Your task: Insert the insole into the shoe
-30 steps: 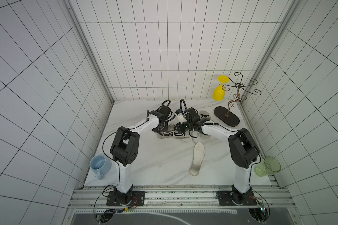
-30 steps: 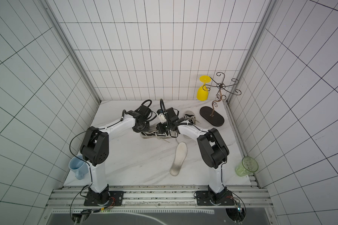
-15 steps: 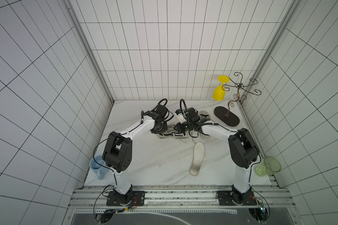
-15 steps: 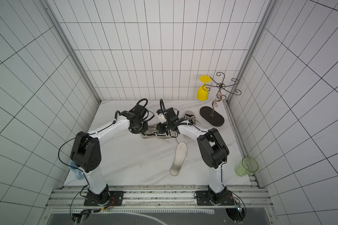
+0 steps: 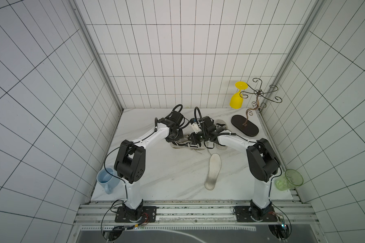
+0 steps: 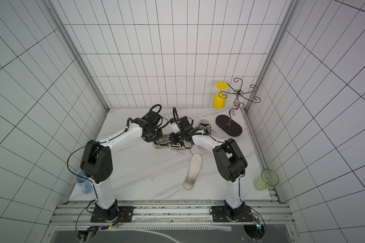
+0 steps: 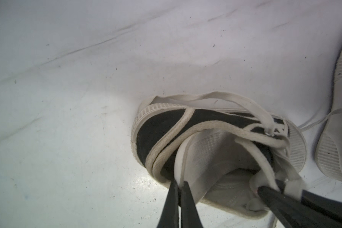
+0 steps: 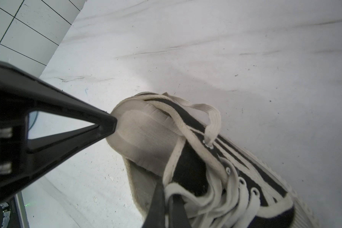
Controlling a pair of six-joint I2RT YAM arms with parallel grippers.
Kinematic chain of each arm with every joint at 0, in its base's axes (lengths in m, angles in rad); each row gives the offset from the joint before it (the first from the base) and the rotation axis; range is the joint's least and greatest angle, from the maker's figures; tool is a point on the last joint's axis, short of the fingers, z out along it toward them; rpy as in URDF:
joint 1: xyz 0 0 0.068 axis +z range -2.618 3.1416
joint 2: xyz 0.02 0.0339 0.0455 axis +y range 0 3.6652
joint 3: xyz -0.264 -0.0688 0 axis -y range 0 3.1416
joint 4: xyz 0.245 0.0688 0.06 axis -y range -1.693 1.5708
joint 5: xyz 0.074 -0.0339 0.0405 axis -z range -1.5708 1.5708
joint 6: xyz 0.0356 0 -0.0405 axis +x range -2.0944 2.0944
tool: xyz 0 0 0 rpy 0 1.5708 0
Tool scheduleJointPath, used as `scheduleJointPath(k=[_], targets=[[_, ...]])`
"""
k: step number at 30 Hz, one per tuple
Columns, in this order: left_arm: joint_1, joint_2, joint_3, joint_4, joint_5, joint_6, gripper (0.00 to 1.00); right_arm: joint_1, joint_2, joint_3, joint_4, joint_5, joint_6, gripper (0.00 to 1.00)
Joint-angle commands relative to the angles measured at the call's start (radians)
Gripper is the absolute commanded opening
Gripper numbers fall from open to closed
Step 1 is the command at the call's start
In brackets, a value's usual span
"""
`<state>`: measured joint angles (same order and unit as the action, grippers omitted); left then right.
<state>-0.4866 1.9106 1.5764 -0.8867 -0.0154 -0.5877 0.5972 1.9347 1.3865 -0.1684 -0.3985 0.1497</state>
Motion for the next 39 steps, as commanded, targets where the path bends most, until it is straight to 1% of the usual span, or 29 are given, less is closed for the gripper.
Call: scheduleJointPath(k=[1,7,11,13,15,16,18,20,24,25,28,29,36,39], targets=[[-0.022,0.065,0.062,0.009,-0.022,0.045,0.0,0.009,0.0,0.006,0.015,-0.021,-0.016,0.0],[-0.042,0.133,0.108,-0.064,-0.104,0.093,0.0,0.007,-0.001,0.005,0.013,-0.009,-0.016,0.0],[-0.048,0.137,0.094,-0.058,-0.194,0.113,0.0,0.006,0.002,0.01,0.013,-0.012,-0.018,0.0],[-0.05,0.154,0.101,-0.054,-0.244,0.14,0.03,0.006,0.001,0.012,0.013,-0.015,-0.018,0.0],[-0.052,0.184,0.123,-0.068,-0.29,0.173,0.08,0.006,0.004,0.014,0.013,-0.016,-0.018,0.0],[-0.052,0.197,0.127,-0.07,-0.301,0.184,0.09,0.005,0.006,0.014,0.013,-0.015,-0.018,0.0],[-0.052,0.223,0.141,-0.083,-0.295,0.2,0.13,0.004,0.006,0.014,0.013,-0.012,-0.018,0.0],[-0.06,0.251,0.164,-0.114,-0.313,0.203,0.16,0.003,0.006,0.015,0.013,-0.012,-0.017,0.0],[-0.08,0.285,0.215,-0.166,-0.419,0.185,0.35,0.001,0.009,0.02,0.013,-0.018,-0.018,0.0],[-0.082,0.294,0.226,-0.176,-0.448,0.175,0.37,0.002,0.01,0.022,0.014,-0.019,-0.018,0.0],[-0.086,0.319,0.284,-0.227,-0.517,0.158,0.4,0.002,0.014,0.021,0.013,-0.018,-0.017,0.0],[-0.089,0.314,0.3,-0.236,-0.518,0.157,0.42,0.002,0.015,0.02,0.014,-0.016,-0.018,0.0],[-0.065,0.175,0.285,-0.205,-0.259,0.155,0.48,-0.003,0.021,0.025,0.015,-0.016,-0.015,0.0],[-0.057,0.129,0.265,-0.215,-0.194,0.145,0.49,-0.005,0.02,0.028,0.015,-0.015,-0.016,0.0]])
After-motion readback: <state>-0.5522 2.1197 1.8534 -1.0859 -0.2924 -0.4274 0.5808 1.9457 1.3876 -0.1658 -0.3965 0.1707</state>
